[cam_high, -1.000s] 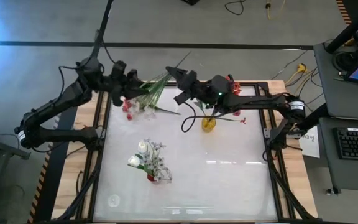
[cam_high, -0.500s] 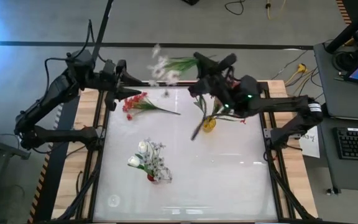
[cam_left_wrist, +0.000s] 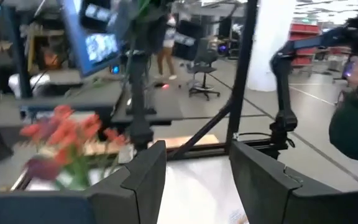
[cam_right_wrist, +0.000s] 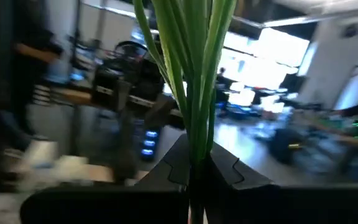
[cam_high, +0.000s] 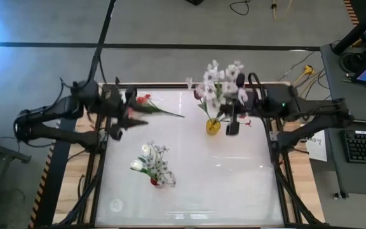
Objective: Sort flowers into vase by color
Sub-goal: Put the white flowers into the red vase
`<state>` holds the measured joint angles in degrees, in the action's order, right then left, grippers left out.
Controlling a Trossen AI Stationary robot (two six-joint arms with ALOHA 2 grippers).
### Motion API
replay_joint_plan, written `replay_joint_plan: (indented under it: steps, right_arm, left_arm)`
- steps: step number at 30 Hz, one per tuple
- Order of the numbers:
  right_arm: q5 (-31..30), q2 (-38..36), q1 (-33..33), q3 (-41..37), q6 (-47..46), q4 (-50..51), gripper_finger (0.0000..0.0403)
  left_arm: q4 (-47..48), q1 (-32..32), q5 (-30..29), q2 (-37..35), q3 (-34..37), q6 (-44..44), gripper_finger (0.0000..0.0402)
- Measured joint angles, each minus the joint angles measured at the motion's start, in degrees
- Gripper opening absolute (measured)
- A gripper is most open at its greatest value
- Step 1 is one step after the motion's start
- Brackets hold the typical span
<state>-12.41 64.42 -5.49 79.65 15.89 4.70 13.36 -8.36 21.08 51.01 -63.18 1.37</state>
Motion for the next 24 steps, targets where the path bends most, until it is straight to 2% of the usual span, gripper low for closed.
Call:
replay_joint_plan:
  steps: [6, 9, 13, 19, 24]
  right_arm:
    - [-1.1, -1.6, -7.4, -5.9, -4.9, -2.4, 0.0013]
    - [-5.4, -0.6, -11.5, -9.4, -5.5, -6.1, 0.0013]
    - [-7.8, 1.0, -15.8, -14.3, -6.9, -13.5, 0.0013]
    - [-8.2, 2.2, -19.7, -24.1, -8.5, -33.1, 0.0013]
    - [-11.2, 4.2, -21.0, -30.6, -9.2, -47.8, 0.0012]
  left_arm:
    - [-4.3, 18.9, -24.6, 2.2, 0.1, -7.2, 0.0164]
    - [-8.4, 25.4, -31.5, 4.6, 1.1, -10.7, 0.0164]
    - [-14.8, 28.6, -32.4, 9.3, 1.4, -12.4, 0.0164]
    - [-23.1, 28.8, -32.5, 18.0, 1.5, -12.7, 0.0164]
    - [-27.8, 28.9, -32.5, 24.9, 0.0, -13.1, 0.0164]
